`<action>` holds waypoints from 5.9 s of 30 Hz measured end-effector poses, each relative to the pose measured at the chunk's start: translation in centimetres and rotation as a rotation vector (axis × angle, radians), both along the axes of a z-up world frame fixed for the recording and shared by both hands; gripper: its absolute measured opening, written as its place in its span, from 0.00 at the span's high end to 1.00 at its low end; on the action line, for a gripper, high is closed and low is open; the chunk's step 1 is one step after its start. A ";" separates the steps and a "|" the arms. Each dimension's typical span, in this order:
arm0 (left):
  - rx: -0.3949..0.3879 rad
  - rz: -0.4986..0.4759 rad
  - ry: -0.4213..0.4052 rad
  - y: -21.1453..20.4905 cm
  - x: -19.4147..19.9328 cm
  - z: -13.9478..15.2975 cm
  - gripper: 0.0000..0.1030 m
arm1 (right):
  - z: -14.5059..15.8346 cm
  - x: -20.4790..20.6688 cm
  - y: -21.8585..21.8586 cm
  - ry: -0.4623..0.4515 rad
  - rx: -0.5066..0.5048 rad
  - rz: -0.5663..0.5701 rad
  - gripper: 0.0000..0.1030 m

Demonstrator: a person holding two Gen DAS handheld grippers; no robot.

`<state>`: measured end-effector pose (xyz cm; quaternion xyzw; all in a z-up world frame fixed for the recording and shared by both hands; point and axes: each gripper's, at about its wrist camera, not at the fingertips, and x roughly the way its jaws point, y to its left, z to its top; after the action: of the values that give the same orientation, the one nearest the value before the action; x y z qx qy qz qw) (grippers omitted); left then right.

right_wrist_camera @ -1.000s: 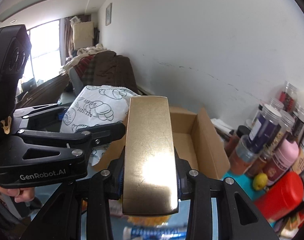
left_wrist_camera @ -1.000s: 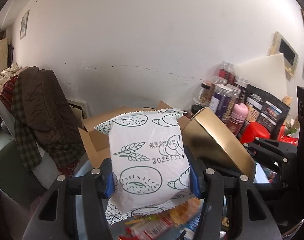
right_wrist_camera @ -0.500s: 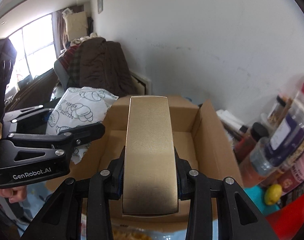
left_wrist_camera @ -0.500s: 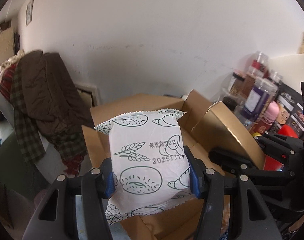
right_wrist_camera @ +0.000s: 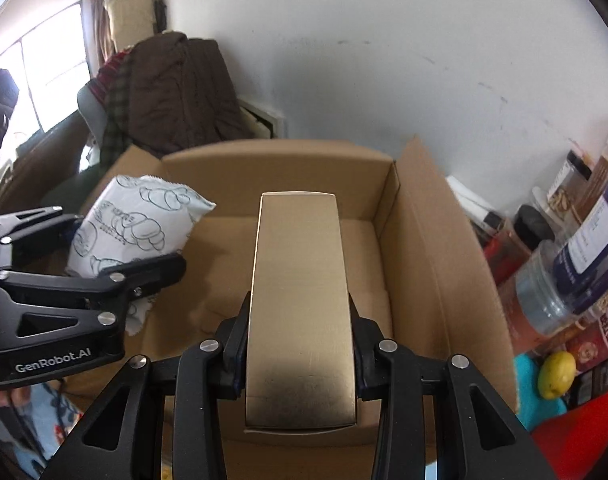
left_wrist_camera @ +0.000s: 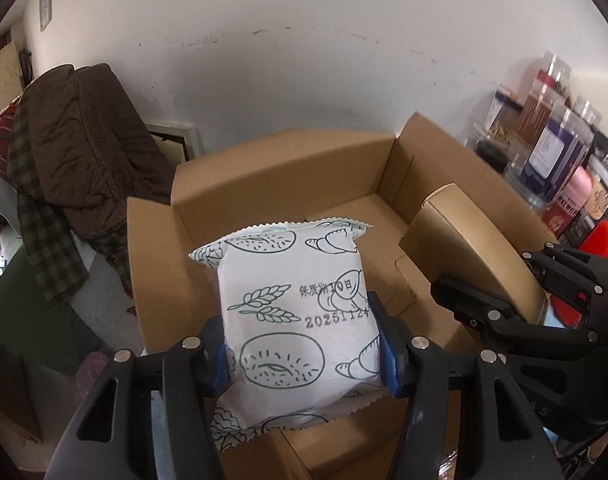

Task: Organize snacks
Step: 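Lower both items into the cardboard box and open both tools, then withdraw both tools from the box back toward the snacks on the table, then grasp the purple-silver GOZKI bag with the left tool while the right tool grasps the red-gold bag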

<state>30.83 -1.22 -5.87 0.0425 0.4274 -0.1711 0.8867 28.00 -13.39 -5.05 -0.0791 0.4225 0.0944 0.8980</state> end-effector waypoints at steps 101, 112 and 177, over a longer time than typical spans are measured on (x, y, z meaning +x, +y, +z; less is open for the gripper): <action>-0.048 -0.247 -0.208 1.9 -28.1 6.4 0.13 | 2.8 -32.9 -1.3 -0.256 0.067 -0.375 0.06; -0.037 -0.269 -0.075 0.7 -27.3 1.4 0.13 | -2.4 -32.9 -2.6 -0.152 0.087 -0.408 0.06; 0.104 -0.362 0.144 -0.6 -28.7 -8.1 0.63 | -10.8 -34.3 -0.8 0.121 0.041 -0.313 0.19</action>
<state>2.10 -1.82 -14.01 0.1522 0.4833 -0.3080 0.8052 -6.33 -14.21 -15.84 0.0116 0.4809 -0.0333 0.8761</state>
